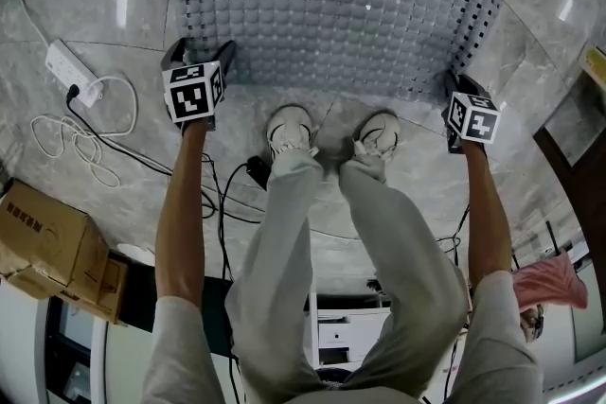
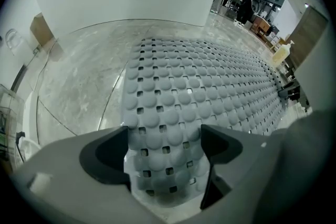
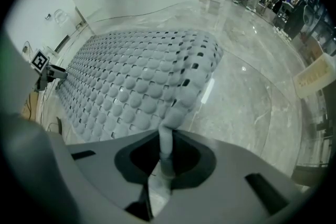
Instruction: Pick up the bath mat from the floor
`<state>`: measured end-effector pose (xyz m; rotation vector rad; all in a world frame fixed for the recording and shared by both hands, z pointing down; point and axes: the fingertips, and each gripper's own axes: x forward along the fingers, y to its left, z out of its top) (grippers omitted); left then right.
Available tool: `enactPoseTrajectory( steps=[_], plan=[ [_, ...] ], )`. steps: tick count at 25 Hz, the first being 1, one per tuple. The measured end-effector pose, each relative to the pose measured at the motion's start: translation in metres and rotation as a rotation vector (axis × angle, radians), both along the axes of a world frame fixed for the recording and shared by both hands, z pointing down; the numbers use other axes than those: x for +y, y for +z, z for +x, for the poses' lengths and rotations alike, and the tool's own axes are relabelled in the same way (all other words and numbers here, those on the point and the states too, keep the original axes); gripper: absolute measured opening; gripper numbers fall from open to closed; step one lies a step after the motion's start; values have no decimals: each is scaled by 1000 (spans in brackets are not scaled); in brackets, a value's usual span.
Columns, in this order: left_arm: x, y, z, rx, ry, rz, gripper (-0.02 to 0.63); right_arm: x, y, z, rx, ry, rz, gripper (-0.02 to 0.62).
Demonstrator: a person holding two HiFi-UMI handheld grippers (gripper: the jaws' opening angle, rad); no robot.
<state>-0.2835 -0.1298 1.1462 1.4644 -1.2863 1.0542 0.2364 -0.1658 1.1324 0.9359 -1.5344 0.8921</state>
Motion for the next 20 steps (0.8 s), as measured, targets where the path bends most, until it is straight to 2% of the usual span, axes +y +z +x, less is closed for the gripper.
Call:
enactPoseTrajectory(
  steps=[3, 6, 7, 10, 13, 17, 20],
  plan=[
    [1, 0, 1, -2, -3, -5, 428, 1, 1, 0, -6, -5, 4, 49],
    [1, -3, 6, 1, -10, -4, 386, 1, 0, 0, -12, -10, 8, 49],
    [1, -4, 9, 1, -9, 0, 364, 1, -1, 0, -14, -11, 8, 49],
    [0, -7, 22, -11, 17, 14, 246, 0, -1, -1, -24, -18, 3, 49],
    [3, -11, 26, 6, 25, 8, 217, 5, -1, -2, -43, -34, -12, 49],
    [0, -15, 47, 33, 104, 11, 72, 1, -1, 0, -41, -40, -1, 49],
    [1, -22, 50, 63, 64, 20, 48, 2, -1, -2, -28, -39, 1, 49]
  ],
)
